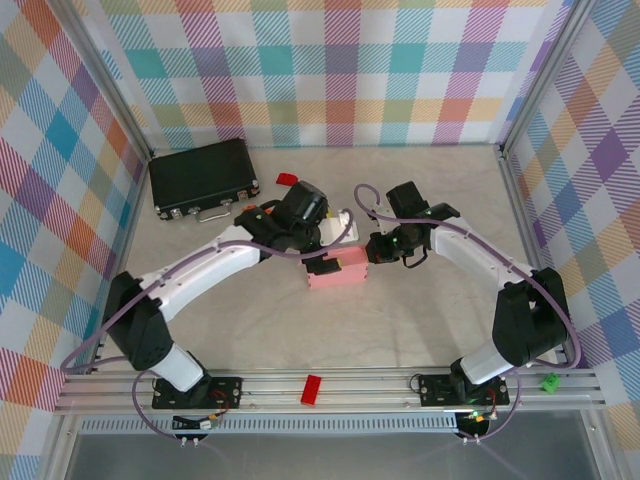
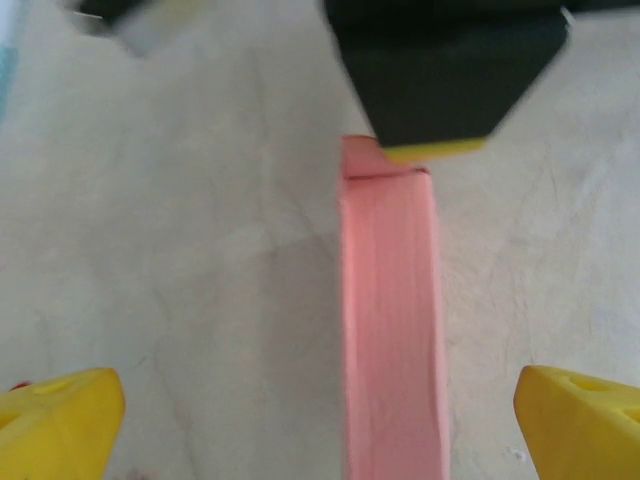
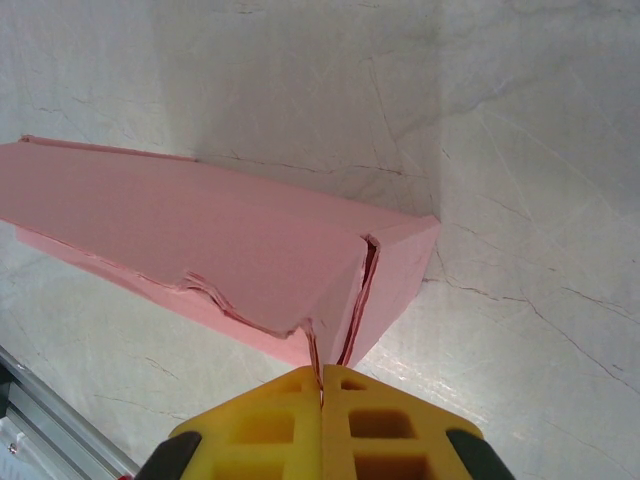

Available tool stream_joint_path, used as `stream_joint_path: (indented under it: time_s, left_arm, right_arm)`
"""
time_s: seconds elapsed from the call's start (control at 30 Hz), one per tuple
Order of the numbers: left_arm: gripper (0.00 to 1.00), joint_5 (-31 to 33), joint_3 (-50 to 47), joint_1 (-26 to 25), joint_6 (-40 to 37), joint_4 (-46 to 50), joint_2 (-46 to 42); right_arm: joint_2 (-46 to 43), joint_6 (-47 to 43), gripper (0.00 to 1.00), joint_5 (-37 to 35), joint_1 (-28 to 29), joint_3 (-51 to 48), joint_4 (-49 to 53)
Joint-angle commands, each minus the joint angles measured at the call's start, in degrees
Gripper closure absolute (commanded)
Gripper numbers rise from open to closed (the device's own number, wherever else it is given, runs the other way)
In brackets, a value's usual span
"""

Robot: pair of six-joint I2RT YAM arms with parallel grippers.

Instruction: Fold the paper box

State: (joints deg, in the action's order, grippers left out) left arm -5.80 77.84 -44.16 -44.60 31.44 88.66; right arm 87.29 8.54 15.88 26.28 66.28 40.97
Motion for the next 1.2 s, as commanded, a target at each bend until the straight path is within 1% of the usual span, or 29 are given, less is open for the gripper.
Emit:
stream_joint_path:
  time_s: [0.0, 0.1, 0.17, 0.23, 0.4, 0.43, 0.5, 0.57, 0.67, 0.73, 0.83, 0.97, 1.17]
  left_arm:
    - [0.00, 6.4, -2.7, 0.2, 14.3, -6.6, -4.0]
    - [0.02, 12.3, -3.3, 1.8, 25.1, -5.1, -6.0]
    - [0.10, 14.7, -3.6, 2.8, 31.1, -2.7, -6.9]
    - [0.20, 14.4, -4.5, 3.5, 36.5, -0.3, -8.1]
    - [0.31, 12.6, -11.4, 4.4, 47.5, -0.4, -13.1]
    - [0.32, 11.5, -13.4, 4.6, 48.7, -1.1, -14.5]
    - [0.33, 10.9, -16.9, 4.7, 50.3, -2.5, -16.8]
    - [0.37, 11.3, -20.0, 5.0, 51.6, -3.6, -18.8]
    - [0.40, 8.7, -24.6, 5.3, 51.8, -6.8, -21.8]
    - [0.48, 8.1, -26.4, 5.5, 52.1, -8.4, -22.5]
    - [0.52, 6.0, -27.4, 5.7, 51.2, -9.5, -21.6]
    - [0.55, 4.0, -26.7, 5.8, 50.3, -10.2, -18.9]
    - [0.59, 4.7, -26.5, 5.8, 50.4, -11.9, -16.1]
  right_arm:
    - [0.6, 0.0, 0.94, -0.2, 0.4, -1.1, 0.3]
    - [0.6, -0.1, 0.94, -0.2, 0.4, -1.2, 0.0]
    - [0.7, -0.1, 0.94, -0.2, 0.4, -1.2, 0.1]
    - [0.7, -0.2, 0.94, -0.2, 0.4, -1.2, 0.1]
    - [0.9, -0.2, 0.94, -0.2, 0.4, -1.2, 0.1]
    - [0.9, -0.3, 0.94, -0.2, 0.3, -1.2, 0.1]
    - [0.9, -0.3, 0.94, -0.3, 0.4, -1.1, 0.2]
    - [0.9, -0.3, 0.94, -0.3, 0.4, -0.9, 0.3]
    - [0.7, -0.3, 0.94, -0.2, 0.4, -0.7, 0.5]
    - [0.7, -0.4, 0.94, -0.3, 0.4, -0.5, 0.6]
    - [0.6, -0.3, 0.94, -0.3, 0.4, -0.2, 0.9]
    - [0.5, -0.4, 0.94, -0.5, 0.3, 0.2, 1.2]
    - [0.6, -0.5, 0.94, -0.6, 0.4, 0.3, 1.2]
